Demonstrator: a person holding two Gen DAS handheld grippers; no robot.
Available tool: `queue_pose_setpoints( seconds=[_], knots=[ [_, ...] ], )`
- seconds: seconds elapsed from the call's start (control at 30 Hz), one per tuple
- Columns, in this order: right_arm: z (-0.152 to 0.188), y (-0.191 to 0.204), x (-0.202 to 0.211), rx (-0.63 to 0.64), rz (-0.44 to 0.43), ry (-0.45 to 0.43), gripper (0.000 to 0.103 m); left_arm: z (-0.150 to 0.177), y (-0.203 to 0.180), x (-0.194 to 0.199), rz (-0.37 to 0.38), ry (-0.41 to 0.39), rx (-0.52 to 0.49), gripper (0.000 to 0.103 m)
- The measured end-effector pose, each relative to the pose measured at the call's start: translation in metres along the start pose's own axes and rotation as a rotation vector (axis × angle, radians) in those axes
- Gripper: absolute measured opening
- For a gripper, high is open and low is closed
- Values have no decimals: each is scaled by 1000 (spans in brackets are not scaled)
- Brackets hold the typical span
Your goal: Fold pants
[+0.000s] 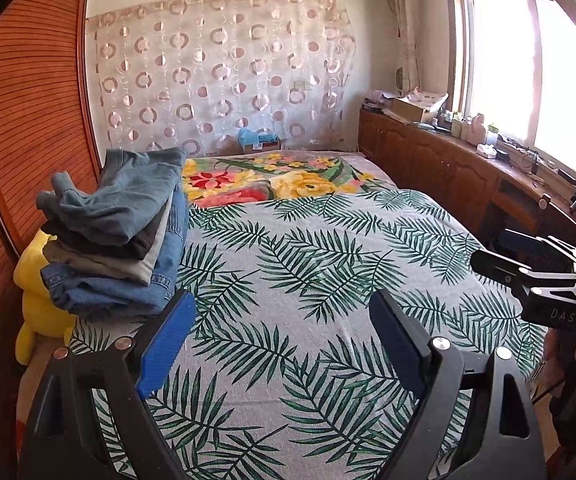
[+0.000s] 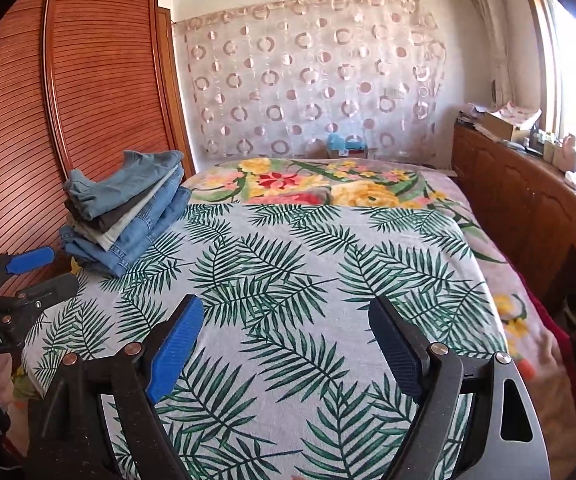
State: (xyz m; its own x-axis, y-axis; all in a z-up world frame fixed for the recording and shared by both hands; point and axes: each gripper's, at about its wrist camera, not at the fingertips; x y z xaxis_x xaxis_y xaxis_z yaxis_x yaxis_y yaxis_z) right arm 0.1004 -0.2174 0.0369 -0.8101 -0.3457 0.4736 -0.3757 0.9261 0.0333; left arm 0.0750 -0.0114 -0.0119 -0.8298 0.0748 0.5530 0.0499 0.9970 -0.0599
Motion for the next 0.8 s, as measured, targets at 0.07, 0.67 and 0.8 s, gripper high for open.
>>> queue_pose_setpoints(
  seconds=[0.07,0.67,0.8],
  knots=[
    [0,4,6,1,10,-10,86,-3,-1,4,0,-8,4,89],
    [-8,11,58,-5,56,-128,86,-27,-1,51,-15,-107,7,89],
    [-10,11,66,-5,59,-158,91,-31,2,57,-22,-119,11,89]
  ],
)
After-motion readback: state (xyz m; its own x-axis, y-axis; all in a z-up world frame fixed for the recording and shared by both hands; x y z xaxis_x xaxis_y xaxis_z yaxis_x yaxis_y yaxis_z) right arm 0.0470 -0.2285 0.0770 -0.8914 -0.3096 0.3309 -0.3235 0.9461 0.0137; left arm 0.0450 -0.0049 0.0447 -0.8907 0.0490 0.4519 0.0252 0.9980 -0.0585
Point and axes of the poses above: each gripper's, at about its wrist camera, not at the fingertips, and x roughly against the way its jaws point, y to its left, z to its underside, and after that the axes turned 4 degrees about x, right-handed
